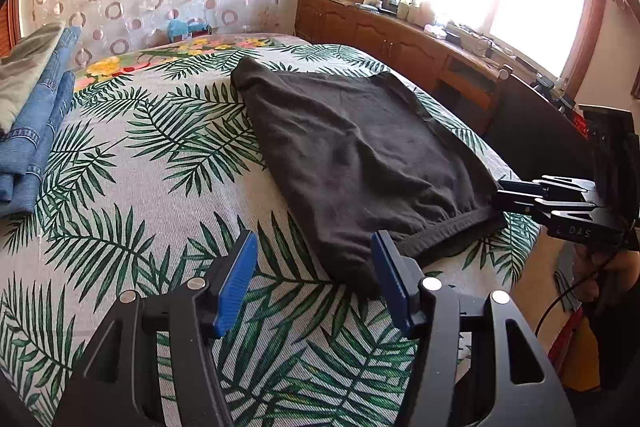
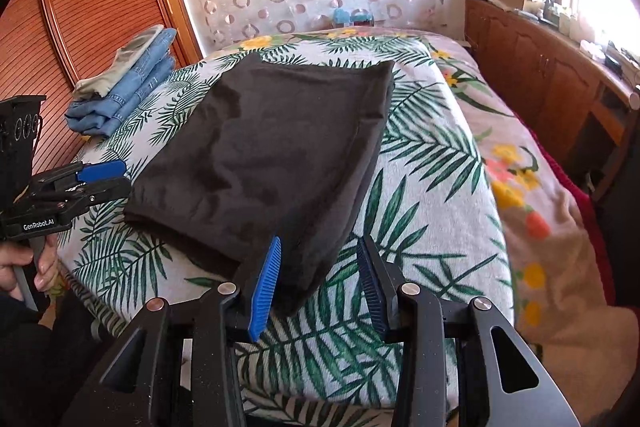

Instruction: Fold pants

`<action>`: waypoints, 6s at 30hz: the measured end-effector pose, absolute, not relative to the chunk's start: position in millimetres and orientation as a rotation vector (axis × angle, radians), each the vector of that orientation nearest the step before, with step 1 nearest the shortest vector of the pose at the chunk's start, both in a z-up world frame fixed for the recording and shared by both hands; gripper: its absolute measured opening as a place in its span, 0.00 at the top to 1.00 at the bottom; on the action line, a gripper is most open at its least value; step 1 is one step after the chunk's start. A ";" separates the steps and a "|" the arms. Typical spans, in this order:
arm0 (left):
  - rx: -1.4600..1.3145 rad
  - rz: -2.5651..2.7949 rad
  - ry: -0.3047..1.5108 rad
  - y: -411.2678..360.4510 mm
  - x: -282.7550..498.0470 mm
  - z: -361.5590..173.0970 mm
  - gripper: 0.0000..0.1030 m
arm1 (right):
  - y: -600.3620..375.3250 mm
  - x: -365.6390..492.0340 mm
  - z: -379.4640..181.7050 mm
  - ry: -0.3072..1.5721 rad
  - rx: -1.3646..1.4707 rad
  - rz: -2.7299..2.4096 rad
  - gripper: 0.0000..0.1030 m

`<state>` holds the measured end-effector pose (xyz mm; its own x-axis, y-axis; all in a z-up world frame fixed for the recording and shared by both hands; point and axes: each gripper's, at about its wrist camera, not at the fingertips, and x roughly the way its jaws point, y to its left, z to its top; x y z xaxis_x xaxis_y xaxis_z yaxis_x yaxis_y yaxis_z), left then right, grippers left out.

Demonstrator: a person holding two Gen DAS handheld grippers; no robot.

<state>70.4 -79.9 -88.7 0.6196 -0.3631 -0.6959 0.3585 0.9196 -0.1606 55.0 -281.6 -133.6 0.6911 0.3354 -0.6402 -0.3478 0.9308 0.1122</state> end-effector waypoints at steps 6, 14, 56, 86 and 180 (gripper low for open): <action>-0.009 -0.465 0.812 -87.6 63.7 -94.2 0.43 | -276.8 53.0 -131.8 0.707 -0.018 0.406 0.92; -0.020 -0.512 0.847 -96.6 64.5 -104.0 0.60 | -275.3 37.5 -114.3 0.636 0.001 0.419 0.94; 0.001 -0.444 0.828 -91.1 74.9 -99.2 0.52 | -264.0 37.8 -132.8 0.669 -0.038 0.310 0.65; -0.018 -0.461 0.827 -91.8 72.3 -105.5 0.52 | -256.8 53.6 -148.9 0.687 -0.025 0.346 0.93; 0.029 -0.244 0.597 11.8 195.9 6.2 0.90 | -156.5 233.9 52.9 0.397 -0.227 0.576 0.95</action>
<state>195.9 11.8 6.2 0.7990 -0.2194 -0.5599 0.2359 0.9708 -0.0437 233.9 -156.5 52.9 0.7660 0.4824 -0.4249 -0.5685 0.8169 -0.0975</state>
